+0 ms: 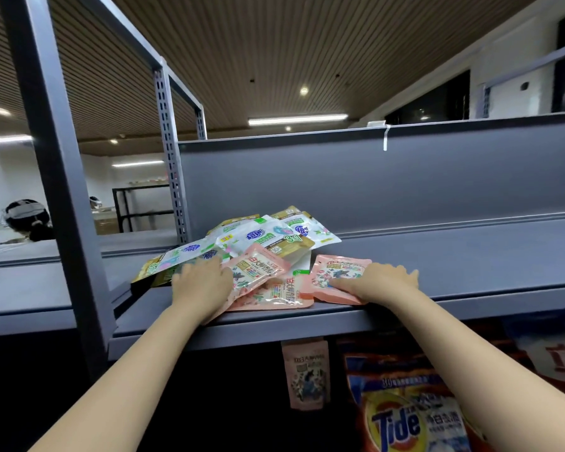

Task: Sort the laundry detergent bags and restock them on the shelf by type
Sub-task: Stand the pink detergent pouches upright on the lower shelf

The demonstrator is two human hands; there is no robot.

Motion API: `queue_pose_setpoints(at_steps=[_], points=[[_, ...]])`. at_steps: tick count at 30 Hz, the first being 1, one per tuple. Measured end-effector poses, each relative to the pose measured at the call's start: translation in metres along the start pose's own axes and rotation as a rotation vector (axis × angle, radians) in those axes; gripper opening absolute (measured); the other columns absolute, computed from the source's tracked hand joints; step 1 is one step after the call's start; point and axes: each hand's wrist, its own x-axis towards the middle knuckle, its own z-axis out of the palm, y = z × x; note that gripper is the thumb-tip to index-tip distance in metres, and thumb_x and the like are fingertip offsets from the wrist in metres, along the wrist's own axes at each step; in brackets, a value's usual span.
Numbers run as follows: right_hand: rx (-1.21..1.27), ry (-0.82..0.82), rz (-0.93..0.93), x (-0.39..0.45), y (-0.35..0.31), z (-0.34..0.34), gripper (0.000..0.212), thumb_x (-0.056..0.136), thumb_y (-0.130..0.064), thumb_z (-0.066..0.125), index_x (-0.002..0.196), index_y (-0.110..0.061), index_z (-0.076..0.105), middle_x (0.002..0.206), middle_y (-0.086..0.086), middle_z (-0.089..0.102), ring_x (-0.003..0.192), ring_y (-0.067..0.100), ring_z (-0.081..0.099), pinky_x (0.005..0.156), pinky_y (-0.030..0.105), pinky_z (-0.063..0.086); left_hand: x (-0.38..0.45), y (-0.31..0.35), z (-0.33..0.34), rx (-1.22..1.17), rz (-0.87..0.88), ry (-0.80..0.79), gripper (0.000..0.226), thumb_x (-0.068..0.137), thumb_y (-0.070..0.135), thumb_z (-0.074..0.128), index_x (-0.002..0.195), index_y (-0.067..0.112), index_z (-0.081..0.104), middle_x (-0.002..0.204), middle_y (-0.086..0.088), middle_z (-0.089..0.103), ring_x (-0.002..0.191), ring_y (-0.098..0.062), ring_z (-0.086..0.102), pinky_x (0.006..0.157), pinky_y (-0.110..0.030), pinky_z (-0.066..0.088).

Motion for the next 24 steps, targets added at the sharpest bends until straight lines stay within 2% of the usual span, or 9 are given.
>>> queue_pose_setpoints(at_steps=[3,7,9,11,13,16,18,21,24], points=[[0.115,-0.038,0.001,0.003,-0.005,-0.002,0.084,0.071,-0.074,0.058,0.132,-0.017,0.044,0.138,0.007,0.048,0.134,0.029,0.033,0.116,0.050,0.009,-0.001,-0.005,0.004,-0.104,-0.058,-0.081,0.028,0.094,0.029,0.026,0.099,0.017,0.051,0.121,-0.011,0.057,0.107,-0.030,0.051,0.092,-0.041,0.037],[0.418,-0.017,0.004,0.011,-0.011,-0.002,0.050,0.079,-0.025,0.069,0.120,-0.009,0.044,0.112,0.010,0.059,0.120,0.031,0.048,0.116,0.050,0.006,0.001,0.000,-0.001,-0.135,-0.103,0.063,0.036,0.088,0.039,0.042,0.105,0.013,0.060,0.113,-0.009,0.061,0.104,-0.030,0.053,0.089,-0.037,0.039],[0.583,0.004,0.002,0.013,-0.012,0.000,0.045,0.078,-0.006,0.064,0.120,-0.007,0.046,0.101,0.008,0.057,0.109,0.030,0.053,0.111,0.045,0.026,0.001,0.004,-0.008,-0.162,-0.136,0.050,0.031,0.086,0.039,0.048,0.098,0.012,0.060,0.105,-0.008,0.063,0.095,-0.030,0.054,0.083,-0.034,0.039],[0.740,0.019,-0.014,0.010,-0.012,-0.001,0.052,0.077,0.004,0.060,0.126,-0.006,0.048,0.106,0.009,0.057,0.094,0.028,0.056,0.081,0.033,0.048,0.000,0.009,-0.016,-0.180,-0.149,0.049,0.022,0.085,0.033,0.050,0.085,0.011,0.054,0.095,-0.008,0.061,0.087,-0.029,0.052,0.076,-0.032,0.037],[0.837,0.013,-0.035,0.008,-0.012,-0.005,0.058,0.074,0.010,0.058,0.130,-0.004,0.052,0.116,0.013,0.060,0.089,0.028,0.057,0.064,0.025,0.043,-0.004,0.014,-0.022,-0.183,-0.138,0.085,0.014,0.086,0.026,0.048,0.083,0.011,0.049,0.091,-0.008,0.058,0.084,-0.029,0.051,0.073,-0.031,0.034],[0.933,-0.047,-0.061,-0.001,-0.011,-0.014,0.042,0.070,0.015,0.051,0.102,-0.003,0.070,0.083,0.012,0.065,0.063,0.026,0.055,0.046,0.018,0.036,-0.011,0.017,-0.025,-0.203,-0.122,0.152,0.018,0.090,0.022,0.043,0.102,0.010,0.049,0.102,-0.010,0.057,0.096,-0.033,0.052,0.075,-0.034,0.034],[0.961,-0.054,-0.058,-0.009,-0.011,-0.019,0.037,0.069,0.015,0.046,0.089,-0.004,0.071,0.079,0.012,0.065,0.055,0.023,0.054,0.041,0.016,0.035,-0.016,0.017,-0.026,-0.288,-0.110,0.216,0.020,0.090,0.020,0.042,0.107,0.010,0.046,0.104,-0.012,0.057,0.096,-0.035,0.052,0.074,-0.036,0.036],[1.013,-0.021,-0.071,-0.017,-0.009,-0.020,0.036,0.075,0.011,0.045,0.094,-0.004,0.071,0.083,0.010,0.067,0.056,0.018,0.057,0.047,0.021,0.042,-0.025,0.019,-0.026,-0.512,-0.103,0.267,0.015,0.089,0.016,0.044,0.102,0.009,0.045,0.094,-0.009,0.055,0.088,-0.033,0.051,0.069,-0.036,0.037],[0.874,0.081,-0.122,-0.024,-0.005,-0.017,0.033,0.080,-0.004,0.052,0.105,-0.017,0.071,0.096,0.004,0.070,0.078,0.023,0.064,0.069,0.031,0.052,-0.035,0.023,-0.024,-0.761,-0.118,0.314,0.009,0.086,0.017,0.048,0.092,0.011,0.046,0.087,-0.005,0.056,0.089,-0.033,0.055,0.069,-0.039,0.042]])
